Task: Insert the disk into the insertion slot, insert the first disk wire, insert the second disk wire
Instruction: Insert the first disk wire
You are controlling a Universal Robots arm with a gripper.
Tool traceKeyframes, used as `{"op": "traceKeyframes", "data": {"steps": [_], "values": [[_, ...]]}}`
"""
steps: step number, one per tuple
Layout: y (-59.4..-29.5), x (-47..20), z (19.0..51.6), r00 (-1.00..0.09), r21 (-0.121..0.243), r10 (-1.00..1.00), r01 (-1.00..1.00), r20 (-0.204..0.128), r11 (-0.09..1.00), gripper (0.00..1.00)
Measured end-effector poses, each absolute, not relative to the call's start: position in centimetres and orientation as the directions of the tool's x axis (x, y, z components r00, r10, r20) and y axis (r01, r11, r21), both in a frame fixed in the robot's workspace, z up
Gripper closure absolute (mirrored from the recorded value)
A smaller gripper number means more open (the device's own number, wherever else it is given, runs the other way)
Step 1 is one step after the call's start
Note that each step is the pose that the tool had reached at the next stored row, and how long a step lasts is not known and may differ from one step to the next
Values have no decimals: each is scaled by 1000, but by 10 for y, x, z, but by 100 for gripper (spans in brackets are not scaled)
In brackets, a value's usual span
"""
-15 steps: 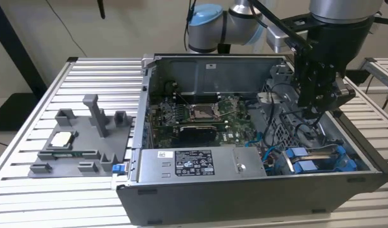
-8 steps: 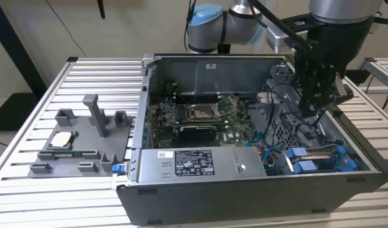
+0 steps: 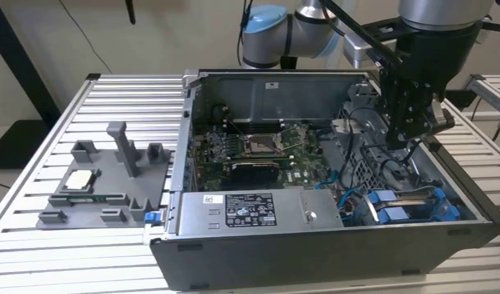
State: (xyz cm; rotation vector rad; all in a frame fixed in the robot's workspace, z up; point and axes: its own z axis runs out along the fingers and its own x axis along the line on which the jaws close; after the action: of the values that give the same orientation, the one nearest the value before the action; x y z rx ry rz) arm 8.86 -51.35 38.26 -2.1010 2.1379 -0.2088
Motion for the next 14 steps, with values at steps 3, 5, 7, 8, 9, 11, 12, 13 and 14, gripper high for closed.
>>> {"op": "traceKeyframes", "data": {"steps": [3,5,7,8,9,11,12,13,14], "values": [[-514,89,383,-17,-194,-1000,-981,0,17,80],[-514,89,383,-17,-194,-1000,-981,0,17,80],[-514,89,383,-17,-194,-1000,-981,0,17,80],[-514,89,382,-17,-193,-1000,-981,0,17,80],[-514,89,382,-18,-188,-1000,-982,1,17,80],[-515,91,382,-17,-172,-1000,-985,3,17,80],[-516,92,382,-17,-163,-1000,-987,4,16,80],[-518,93,381,-17,-155,-1000,-988,4,16,80],[-521,94,381,-17,-147,-1000,-989,4,17,80]]}}
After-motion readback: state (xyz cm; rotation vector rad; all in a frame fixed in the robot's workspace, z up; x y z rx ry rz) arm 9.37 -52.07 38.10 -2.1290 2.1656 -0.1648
